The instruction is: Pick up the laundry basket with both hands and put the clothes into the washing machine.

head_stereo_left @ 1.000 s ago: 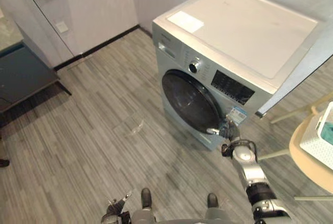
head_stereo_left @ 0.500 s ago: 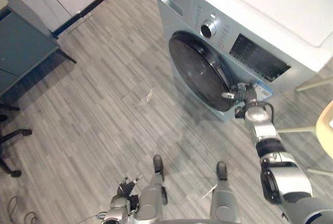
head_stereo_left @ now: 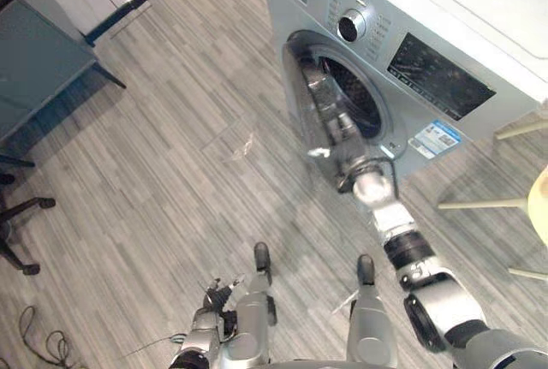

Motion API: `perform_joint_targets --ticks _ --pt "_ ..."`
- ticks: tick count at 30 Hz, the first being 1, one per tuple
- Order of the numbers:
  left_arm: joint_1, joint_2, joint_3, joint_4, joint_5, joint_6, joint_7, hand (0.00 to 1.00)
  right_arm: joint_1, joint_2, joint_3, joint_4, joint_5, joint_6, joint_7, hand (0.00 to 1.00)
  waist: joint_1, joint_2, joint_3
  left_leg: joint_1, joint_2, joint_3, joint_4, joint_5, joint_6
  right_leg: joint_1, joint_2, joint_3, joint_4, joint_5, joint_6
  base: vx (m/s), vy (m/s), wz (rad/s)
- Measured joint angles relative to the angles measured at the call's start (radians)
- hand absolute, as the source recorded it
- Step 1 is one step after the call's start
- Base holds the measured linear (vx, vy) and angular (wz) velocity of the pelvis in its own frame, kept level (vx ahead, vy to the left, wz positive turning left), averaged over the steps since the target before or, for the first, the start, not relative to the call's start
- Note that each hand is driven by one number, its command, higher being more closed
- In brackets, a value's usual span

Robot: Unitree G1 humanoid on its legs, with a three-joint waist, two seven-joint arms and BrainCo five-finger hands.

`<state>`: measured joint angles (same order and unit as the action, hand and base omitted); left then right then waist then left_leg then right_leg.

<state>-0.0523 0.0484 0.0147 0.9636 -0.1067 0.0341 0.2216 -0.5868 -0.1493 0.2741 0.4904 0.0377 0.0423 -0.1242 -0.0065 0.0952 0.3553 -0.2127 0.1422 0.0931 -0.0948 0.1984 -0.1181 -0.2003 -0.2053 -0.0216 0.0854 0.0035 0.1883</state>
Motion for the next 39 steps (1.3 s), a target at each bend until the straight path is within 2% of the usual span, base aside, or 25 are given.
perform_joint_targets --ticks 5,7,11,17,19,22,23,25,29,31,39 --pt "0.006 0.027 0.073 0.026 0.008 0.010 0.004 0.00 0.138 0.067 0.176 -0.059 0.015 -0.036 0.117 0.00 -0.001 -0.078 -0.038 0.019 -0.002 -0.010 0.000 -0.001 0.000 0.028 -0.003 -0.011 -0.002 -0.007 0.002 0.00 -0.001 0.08" --pt "0.006 0.035 0.081 0.027 0.030 0.022 0.004 0.00 0.194 0.087 0.195 -0.089 0.033 -0.038 0.150 0.00 0.000 -0.095 -0.048 0.021 -0.005 -0.007 0.000 -0.001 -0.001 0.033 -0.006 -0.010 -0.002 -0.009 0.005 -0.05 0.013 0.05" --pt "0.013 0.036 0.110 0.026 0.044 0.028 0.004 0.00 0.293 0.074 0.181 -0.171 0.041 -0.040 0.151 0.00 -0.004 -0.114 -0.063 0.030 -0.005 0.005 -0.001 -0.005 -0.006 0.038 -0.006 0.002 -0.005 -0.009 0.005 -0.07 0.012 -0.03" --pt "-0.003 0.033 0.052 0.000 0.098 0.028 0.002 0.00 0.448 0.010 0.045 -0.315 0.041 -0.073 0.145 0.00 -0.015 -0.121 -0.088 0.034 -0.003 0.050 -0.007 -0.009 -0.004 0.021 -0.001 0.058 -0.031 -0.004 0.005 -0.05 -0.006 -0.22" --pt "-0.034 0.035 0.021 -0.045 0.102 0.027 0.001 0.00 0.538 -0.002 -0.037 -0.373 0.042 -0.086 0.144 0.00 -0.035 -0.123 -0.089 0.031 0.000 0.063 -0.008 -0.009 -0.006 0.011 0.003 0.075 -0.041 0.007 0.005 -0.01 -0.026 -0.24" --pt "-0.093 0.060 0.017 -0.076 0.095 0.021 0.002 0.00 0.629 -0.018 -0.100 -0.402 0.053 -0.099 0.147 0.00 -0.045 -0.143 -0.103 0.026 0.013 0.119 -0.008 -0.013 -0.015 -0.036 0.016 0.136 -0.046 0.038 0.006 0.02 -0.041 -0.58" --pt "-0.110 0.069 0.017 -0.076 0.080 0.020 0.003 0.00 0.648 -0.018 -0.114 -0.402 0.058 -0.101 0.147 0.00 -0.052 -0.146 -0.104 0.024 0.016 0.127 -0.008 -0.013 -0.014 -0.040 0.019 0.142 -0.052 0.044 0.007 0.03 -0.054 -0.44" --pt "-0.168 0.106 0.026 -0.078 0.028 0.018 0.005 0.00 0.702 -0.023 -0.168 -0.403 0.081 -0.102 0.149 0.00 -0.087 -0.152 -0.109 0.024 0.027 0.156 -0.008 -0.012 -0.014 -0.061 0.032 0.172 -0.057 0.058 0.002 0.03 -0.053 -0.40" --pt "-0.252 0.146 0.043 -0.087 -0.073 -0.004 0.022 0.00 0.764 -0.059 -0.230 -0.409 0.091 -0.103 0.151 0.00 -0.123 -0.154 -0.112 0.026 0.041 0.193 -0.008 -0.013 -0.015 -0.082 0.050 0.211 -0.067 0.072 0.001 0.03 -0.054 -0.32" --pt "-0.292 0.170 0.084 -0.086 -0.133 -0.008 0.023 0.00 0.776 -0.059 -0.255 -0.409 0.102 -0.103 0.152 0.00 -0.142 -0.155 -0.113 0.030 0.052 0.215 -0.008 -0.015 -0.018 -0.089 0.062 0.230 -0.073 0.081 -0.004 0.02 -0.056 -0.32" --pt "-0.380 0.320 0.209 -0.049 -0.304 -0.020 0.027 0.00 0.804 -0.054 -0.265 -0.408 0.151 -0.104 0.173 0.00 -0.165 -0.163 -0.117 0.010 0.071 0.251 -0.008 -0.020 -0.030 -0.137 0.086 0.264 -0.073 0.091 -0.010 0.01 -0.037 -0.15"
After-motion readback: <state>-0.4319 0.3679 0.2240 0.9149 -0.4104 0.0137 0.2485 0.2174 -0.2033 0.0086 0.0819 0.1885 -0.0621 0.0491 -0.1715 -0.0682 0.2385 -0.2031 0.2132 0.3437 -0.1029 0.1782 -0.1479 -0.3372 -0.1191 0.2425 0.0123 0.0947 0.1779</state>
